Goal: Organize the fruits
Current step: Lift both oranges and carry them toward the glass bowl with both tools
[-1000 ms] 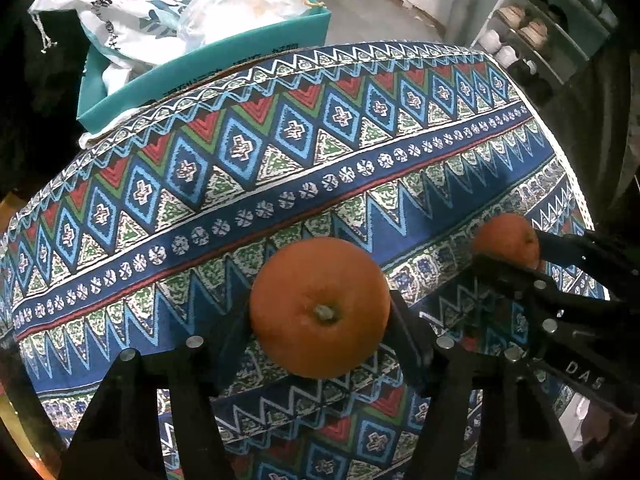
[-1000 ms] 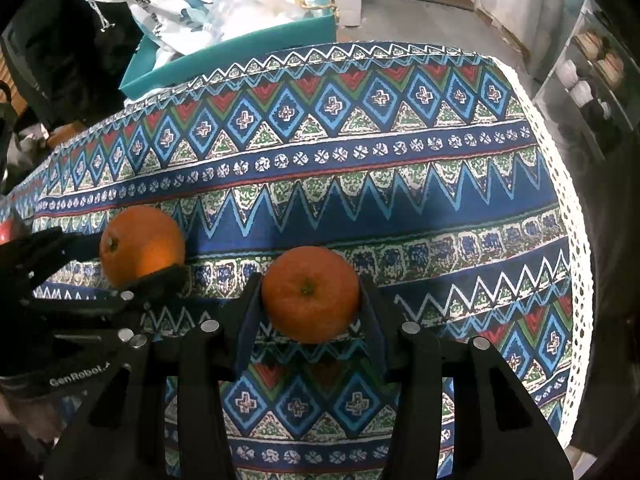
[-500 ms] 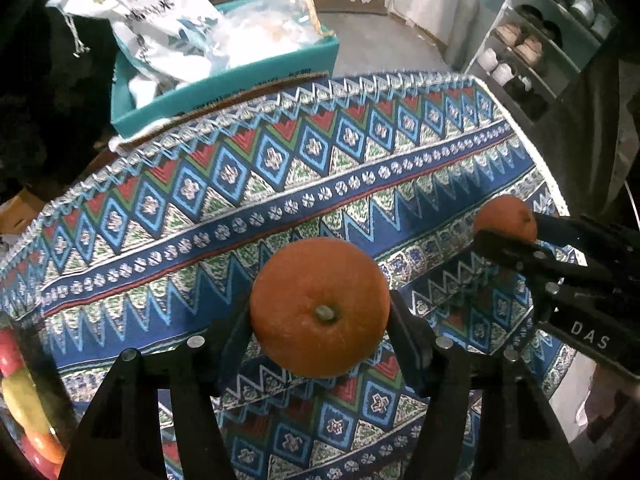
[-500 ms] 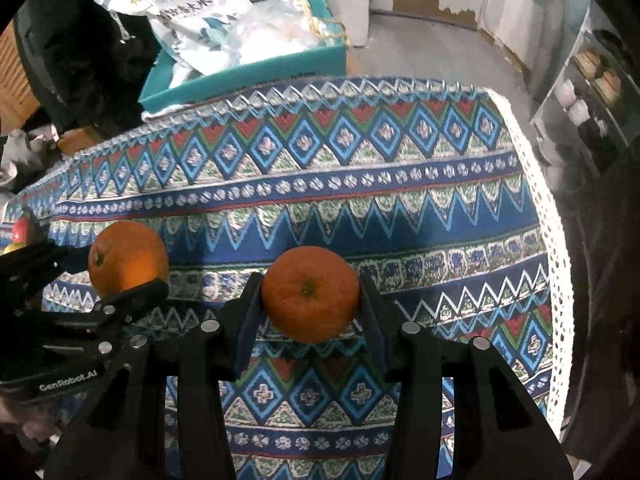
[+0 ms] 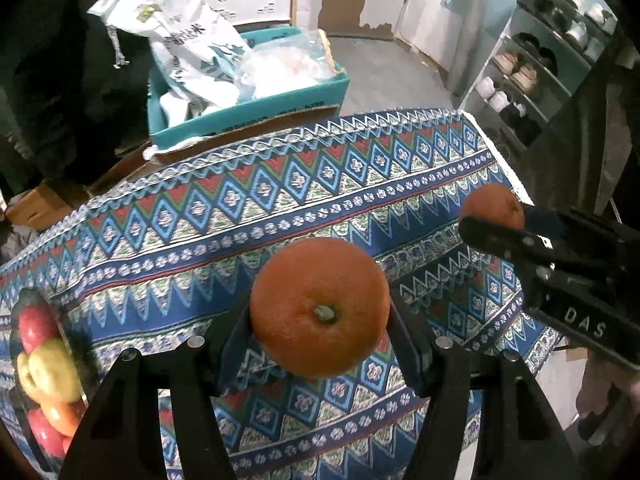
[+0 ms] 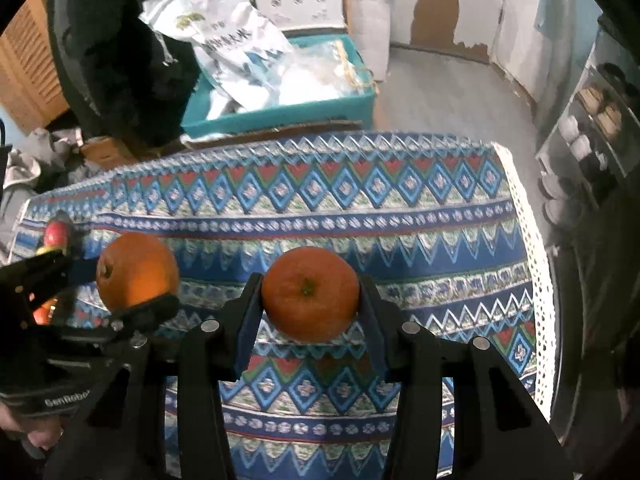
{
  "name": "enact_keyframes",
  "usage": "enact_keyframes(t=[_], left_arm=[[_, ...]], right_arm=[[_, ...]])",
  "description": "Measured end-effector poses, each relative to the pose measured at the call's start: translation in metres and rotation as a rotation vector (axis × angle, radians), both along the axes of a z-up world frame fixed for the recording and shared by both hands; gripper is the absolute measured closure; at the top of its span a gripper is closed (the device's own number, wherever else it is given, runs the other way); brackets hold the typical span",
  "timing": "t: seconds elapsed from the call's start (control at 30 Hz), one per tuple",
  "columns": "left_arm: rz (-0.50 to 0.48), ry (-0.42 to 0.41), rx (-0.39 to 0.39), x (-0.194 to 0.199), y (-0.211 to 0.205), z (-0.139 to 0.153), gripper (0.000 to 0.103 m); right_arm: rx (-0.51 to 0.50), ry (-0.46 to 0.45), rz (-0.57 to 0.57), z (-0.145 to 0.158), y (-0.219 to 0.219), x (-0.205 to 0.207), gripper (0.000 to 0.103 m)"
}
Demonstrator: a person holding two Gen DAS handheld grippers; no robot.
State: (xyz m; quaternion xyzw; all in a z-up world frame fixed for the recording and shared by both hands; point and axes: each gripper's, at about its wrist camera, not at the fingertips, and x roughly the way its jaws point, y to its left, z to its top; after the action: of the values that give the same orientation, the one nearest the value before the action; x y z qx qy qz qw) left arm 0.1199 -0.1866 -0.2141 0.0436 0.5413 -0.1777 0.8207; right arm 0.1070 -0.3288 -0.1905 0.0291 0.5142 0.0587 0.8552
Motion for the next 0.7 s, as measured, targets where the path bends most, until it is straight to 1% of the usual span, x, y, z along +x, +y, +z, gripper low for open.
enact_keyframes(t=[0.3, 0.53, 0.7], left_arm=[[0.061, -0.040, -0.010, -0.013, 0.048, 0.023, 0.037], [0.121, -0.042, -0.020, -0.022, 0.094, 0.034, 0.037], [0.152, -0.063, -0.011, -0.031, 0.124, 0.042, 0.037]], right_arm=[[0.023, -0.045, 0.067, 0.025, 0.038, 0.000, 0.057], [0.047, -0.078, 0.133, 0.044, 0.075, -0.002, 0.057], [0.060, -0.082, 0.175, 0.049, 0.100, -0.007, 0.057]])
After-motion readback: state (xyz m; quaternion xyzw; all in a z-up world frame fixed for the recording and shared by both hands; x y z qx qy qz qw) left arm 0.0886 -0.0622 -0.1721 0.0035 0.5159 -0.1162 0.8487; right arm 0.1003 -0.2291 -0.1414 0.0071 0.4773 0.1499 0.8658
